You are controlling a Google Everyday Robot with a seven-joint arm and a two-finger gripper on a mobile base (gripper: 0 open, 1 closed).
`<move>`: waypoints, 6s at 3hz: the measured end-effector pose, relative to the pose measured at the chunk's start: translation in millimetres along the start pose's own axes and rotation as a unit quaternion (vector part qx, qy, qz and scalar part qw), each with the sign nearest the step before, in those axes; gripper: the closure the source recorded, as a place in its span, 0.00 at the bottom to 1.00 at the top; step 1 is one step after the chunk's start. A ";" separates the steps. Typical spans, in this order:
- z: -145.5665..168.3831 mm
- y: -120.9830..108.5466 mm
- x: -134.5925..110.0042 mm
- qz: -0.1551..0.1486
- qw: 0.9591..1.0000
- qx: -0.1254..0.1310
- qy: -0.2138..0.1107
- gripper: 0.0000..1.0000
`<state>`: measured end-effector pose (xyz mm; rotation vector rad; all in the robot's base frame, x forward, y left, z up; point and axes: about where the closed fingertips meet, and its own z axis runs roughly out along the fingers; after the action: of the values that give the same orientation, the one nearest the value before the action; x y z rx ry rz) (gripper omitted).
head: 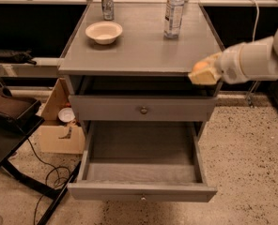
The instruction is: Place orange into middle drawer
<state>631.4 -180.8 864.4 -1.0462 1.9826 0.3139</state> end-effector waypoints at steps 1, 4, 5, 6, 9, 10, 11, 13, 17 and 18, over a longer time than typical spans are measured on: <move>38.6 46.6 52.8 -0.024 0.999 -0.026 0.021 1.00; 93.1 54.8 97.4 -0.024 0.999 -0.018 0.022 1.00; 123.5 65.5 127.9 -0.014 0.998 -0.040 0.043 1.00; 162.2 87.6 178.8 -0.001 0.995 -0.083 0.049 1.00; 306.5 138.0 328.5 0.059 0.983 -0.145 0.095 1.00; 331.7 146.5 352.1 0.081 0.980 -0.148 0.106 1.00; 341.1 153.1 360.4 0.100 0.976 -0.155 0.115 0.82; 341.1 153.1 360.3 0.100 0.976 -0.155 0.115 0.26; 308.0 160.4 332.1 0.094 0.974 -0.169 0.114 0.00; 256.8 162.9 285.5 0.067 0.974 -0.177 0.128 0.00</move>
Offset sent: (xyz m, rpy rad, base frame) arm -0.0127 0.0201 -0.2024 0.0197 -0.0200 -0.0117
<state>569.6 -96.6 460.5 -1.2260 2.2892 0.6537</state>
